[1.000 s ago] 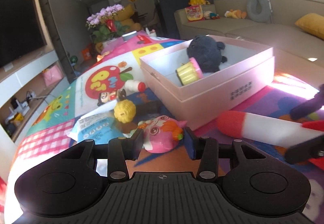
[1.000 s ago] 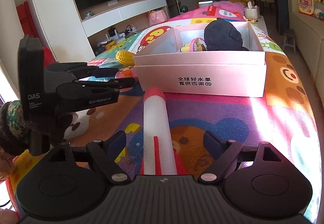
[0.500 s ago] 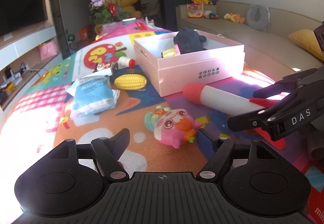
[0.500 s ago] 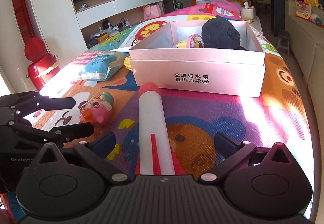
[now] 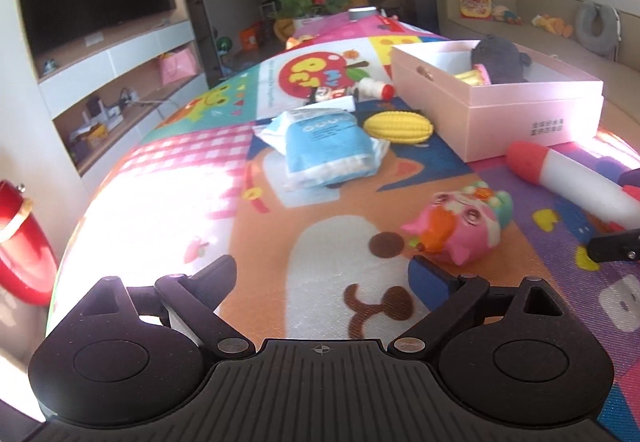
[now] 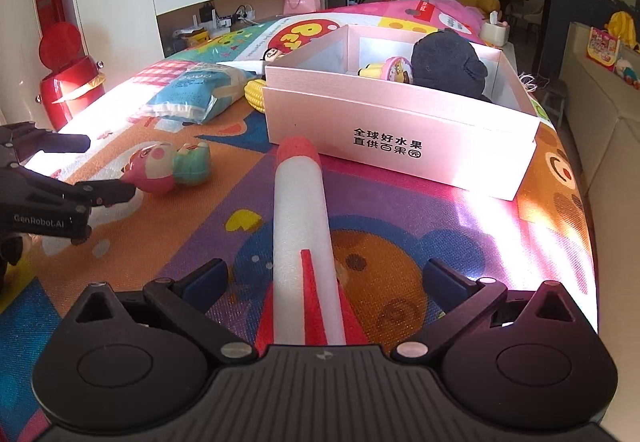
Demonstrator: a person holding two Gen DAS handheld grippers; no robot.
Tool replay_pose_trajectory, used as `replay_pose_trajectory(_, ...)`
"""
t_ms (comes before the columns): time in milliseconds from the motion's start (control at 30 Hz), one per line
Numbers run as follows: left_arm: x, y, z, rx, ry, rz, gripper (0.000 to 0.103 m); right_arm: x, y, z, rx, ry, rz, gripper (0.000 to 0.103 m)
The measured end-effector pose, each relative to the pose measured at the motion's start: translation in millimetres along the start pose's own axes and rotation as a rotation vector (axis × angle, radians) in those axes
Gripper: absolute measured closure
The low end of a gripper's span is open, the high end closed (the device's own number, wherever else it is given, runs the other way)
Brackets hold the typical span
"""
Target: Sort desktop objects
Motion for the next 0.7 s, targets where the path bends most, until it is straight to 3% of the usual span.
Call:
replay_pose_trajectory(200, -2.3, 9.6, 10.5, -0.072, -0.013, 0.078, 0.005, -0.1, -0.3, 0.1, 0.002, -0.003, 0.001, 0.000)
replay_pose_trajectory(567, 8.5, -31.2, 29.6, -0.260, -0.068, 0.019, 0.004, 0.4, 0.1, 0.3, 0.001, -0.005, 0.002, 0.000)
replay_pose_trajectory(700, 8.8, -39.8, 17.7, -0.223, -0.031, -0.008, 0.004, 0.5, 0.3, 0.3, 0.002, -0.006, 0.002, 0.000)
Point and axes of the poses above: each gripper's, at about its wrist camera, not at the fingertips, and z roughly against the way its jaws point, y to its left, x to its top, the point moved 3 cm from there along -z, roughly the way its jaws point, and after that the axes turned 12 degrees about -z, right-handed, at the moved point
